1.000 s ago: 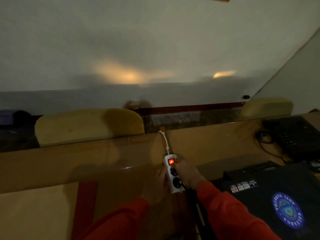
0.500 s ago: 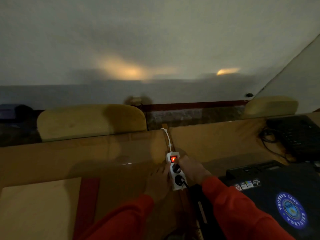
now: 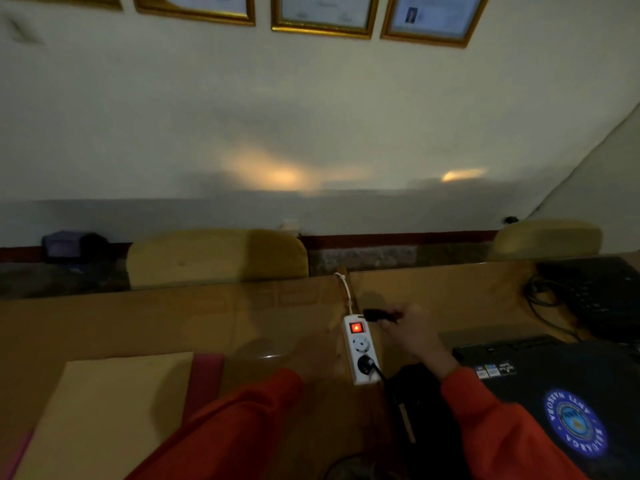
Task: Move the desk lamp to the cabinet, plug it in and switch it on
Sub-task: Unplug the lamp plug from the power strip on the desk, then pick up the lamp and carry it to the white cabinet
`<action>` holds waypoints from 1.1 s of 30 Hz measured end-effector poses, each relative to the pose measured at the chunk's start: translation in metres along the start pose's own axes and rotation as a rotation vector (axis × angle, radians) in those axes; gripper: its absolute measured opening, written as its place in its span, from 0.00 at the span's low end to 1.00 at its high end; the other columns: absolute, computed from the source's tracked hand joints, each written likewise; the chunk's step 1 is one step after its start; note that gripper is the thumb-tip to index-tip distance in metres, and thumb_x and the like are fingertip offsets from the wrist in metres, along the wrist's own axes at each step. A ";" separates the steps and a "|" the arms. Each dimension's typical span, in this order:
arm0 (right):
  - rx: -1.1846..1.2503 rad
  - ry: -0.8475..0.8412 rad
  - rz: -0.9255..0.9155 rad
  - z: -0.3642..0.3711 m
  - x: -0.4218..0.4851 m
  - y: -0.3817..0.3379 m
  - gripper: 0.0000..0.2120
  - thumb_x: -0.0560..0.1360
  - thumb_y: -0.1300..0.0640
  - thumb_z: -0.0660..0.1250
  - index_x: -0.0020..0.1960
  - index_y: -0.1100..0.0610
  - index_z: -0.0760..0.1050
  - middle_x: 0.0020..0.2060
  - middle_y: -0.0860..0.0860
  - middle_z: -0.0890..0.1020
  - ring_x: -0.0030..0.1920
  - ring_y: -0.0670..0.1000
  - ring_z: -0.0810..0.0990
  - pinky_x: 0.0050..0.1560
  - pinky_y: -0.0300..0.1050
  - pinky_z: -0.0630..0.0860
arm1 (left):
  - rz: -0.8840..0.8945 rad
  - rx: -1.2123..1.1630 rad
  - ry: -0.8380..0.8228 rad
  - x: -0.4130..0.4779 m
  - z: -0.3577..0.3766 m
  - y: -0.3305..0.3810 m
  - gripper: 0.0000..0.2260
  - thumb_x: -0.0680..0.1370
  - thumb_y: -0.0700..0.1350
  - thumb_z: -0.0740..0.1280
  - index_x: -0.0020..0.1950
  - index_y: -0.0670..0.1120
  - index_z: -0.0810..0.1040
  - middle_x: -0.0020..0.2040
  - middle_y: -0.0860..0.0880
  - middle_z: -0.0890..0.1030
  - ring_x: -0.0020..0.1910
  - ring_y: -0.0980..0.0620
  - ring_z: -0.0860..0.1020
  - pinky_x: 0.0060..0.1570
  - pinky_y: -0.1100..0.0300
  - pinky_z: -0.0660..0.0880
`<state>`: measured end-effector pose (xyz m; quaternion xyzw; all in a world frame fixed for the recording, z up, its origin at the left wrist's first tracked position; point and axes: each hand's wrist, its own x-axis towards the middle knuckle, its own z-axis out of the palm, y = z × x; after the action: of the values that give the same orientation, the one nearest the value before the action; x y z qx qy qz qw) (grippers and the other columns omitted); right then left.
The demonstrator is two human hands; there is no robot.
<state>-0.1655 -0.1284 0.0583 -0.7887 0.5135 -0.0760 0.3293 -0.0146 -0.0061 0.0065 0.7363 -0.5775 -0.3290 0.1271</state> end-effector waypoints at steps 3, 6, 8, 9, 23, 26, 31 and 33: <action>0.289 0.032 0.066 -0.013 -0.021 -0.016 0.11 0.73 0.59 0.69 0.33 0.51 0.76 0.30 0.50 0.80 0.30 0.47 0.78 0.32 0.41 0.74 | -0.024 0.093 0.128 -0.023 -0.027 0.017 0.21 0.80 0.48 0.59 0.72 0.46 0.62 0.70 0.42 0.70 0.67 0.45 0.70 0.65 0.55 0.64; 0.518 -0.033 0.077 -0.027 -0.052 -0.034 0.07 0.75 0.57 0.66 0.42 0.60 0.77 0.38 0.58 0.81 0.27 0.46 0.74 0.25 0.33 0.69 | 0.075 0.151 0.232 -0.058 -0.054 0.039 0.21 0.80 0.47 0.59 0.71 0.44 0.63 0.68 0.41 0.72 0.64 0.44 0.72 0.62 0.60 0.62; 0.632 -0.077 0.052 -0.036 -0.076 -0.045 0.07 0.77 0.57 0.64 0.45 0.59 0.77 0.40 0.59 0.79 0.26 0.45 0.71 0.24 0.35 0.67 | 0.082 0.103 0.289 -0.081 -0.067 0.053 0.18 0.78 0.45 0.62 0.66 0.41 0.70 0.63 0.39 0.76 0.60 0.41 0.75 0.63 0.52 0.68; 0.686 -0.088 0.046 -0.041 -0.087 -0.051 0.06 0.77 0.58 0.63 0.45 0.58 0.77 0.40 0.59 0.78 0.26 0.46 0.70 0.25 0.37 0.66 | 0.051 0.085 0.313 -0.092 -0.072 0.059 0.16 0.77 0.46 0.63 0.63 0.41 0.73 0.60 0.39 0.78 0.59 0.40 0.76 0.61 0.50 0.71; 1.054 -0.205 -0.074 -0.052 -0.227 -0.028 0.04 0.75 0.58 0.65 0.43 0.57 0.78 0.35 0.53 0.77 0.28 0.45 0.70 0.26 0.37 0.67 | 0.026 -0.021 0.550 -0.255 -0.017 0.122 0.19 0.78 0.47 0.64 0.69 0.47 0.68 0.65 0.47 0.75 0.64 0.50 0.72 0.57 0.63 0.67; 1.079 -0.191 -0.082 -0.044 -0.248 -0.015 0.06 0.74 0.60 0.66 0.38 0.58 0.77 0.35 0.54 0.77 0.31 0.47 0.73 0.31 0.39 0.69 | 0.084 -0.037 0.636 -0.282 0.006 0.127 0.18 0.77 0.46 0.66 0.67 0.46 0.71 0.64 0.46 0.77 0.63 0.51 0.74 0.59 0.63 0.70; 1.073 -0.205 -0.067 -0.022 -0.291 0.010 0.08 0.72 0.63 0.69 0.49 0.65 0.76 0.32 0.53 0.74 0.28 0.47 0.71 0.25 0.34 0.71 | 0.029 -0.113 0.707 -0.324 0.056 0.128 0.18 0.78 0.51 0.63 0.67 0.51 0.69 0.65 0.50 0.76 0.62 0.53 0.74 0.56 0.62 0.71; 1.079 -0.216 -0.055 -0.012 -0.304 0.019 0.07 0.72 0.64 0.68 0.49 0.64 0.77 0.30 0.53 0.73 0.27 0.46 0.70 0.25 0.35 0.70 | 0.014 -0.124 0.758 -0.339 0.081 0.127 0.18 0.78 0.52 0.62 0.67 0.52 0.69 0.65 0.51 0.74 0.62 0.53 0.72 0.57 0.61 0.69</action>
<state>-0.3260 0.1228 0.1227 -0.5245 0.3444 -0.2555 0.7356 -0.2024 0.2880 0.1325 0.7926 -0.4737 -0.0668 0.3781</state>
